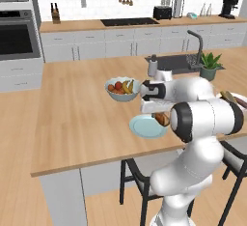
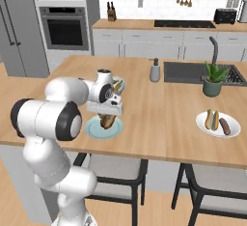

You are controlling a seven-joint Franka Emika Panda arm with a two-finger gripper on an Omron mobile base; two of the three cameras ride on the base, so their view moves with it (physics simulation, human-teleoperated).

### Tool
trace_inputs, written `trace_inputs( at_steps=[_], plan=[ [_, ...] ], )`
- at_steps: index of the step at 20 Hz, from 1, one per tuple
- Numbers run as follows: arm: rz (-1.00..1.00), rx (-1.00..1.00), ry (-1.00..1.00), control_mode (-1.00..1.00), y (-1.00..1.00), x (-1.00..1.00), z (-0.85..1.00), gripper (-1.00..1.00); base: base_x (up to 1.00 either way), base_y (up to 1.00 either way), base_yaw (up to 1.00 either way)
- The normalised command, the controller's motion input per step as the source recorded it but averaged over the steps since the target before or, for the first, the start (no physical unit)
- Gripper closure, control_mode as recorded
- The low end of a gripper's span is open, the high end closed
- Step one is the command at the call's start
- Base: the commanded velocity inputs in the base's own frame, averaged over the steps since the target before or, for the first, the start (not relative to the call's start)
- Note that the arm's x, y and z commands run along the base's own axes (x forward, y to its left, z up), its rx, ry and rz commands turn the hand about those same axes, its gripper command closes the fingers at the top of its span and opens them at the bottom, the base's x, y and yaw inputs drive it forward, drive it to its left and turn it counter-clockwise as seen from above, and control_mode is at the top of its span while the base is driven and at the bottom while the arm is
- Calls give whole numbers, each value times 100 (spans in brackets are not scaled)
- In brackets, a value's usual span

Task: Place one bun and one sausage from the bowl on each plate.

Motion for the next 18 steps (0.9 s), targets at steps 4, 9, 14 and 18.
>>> trace_inputs(
  at_steps=[4, 9, 14, 18],
  plan=[
    [0, 0, 0, -100, 0, 53, -48, 100, 0, 0, 0],
    [0, 1, 0, -100, -1, 28, -51, -100, 0, 0, 0],
    [0, 0, 0, -100, 0, 6, -11, -100, 0, 0, 0],
    [0, 0, 0, -100, 0, 1, -1, -100, 0, 0, 0]
  ],
)
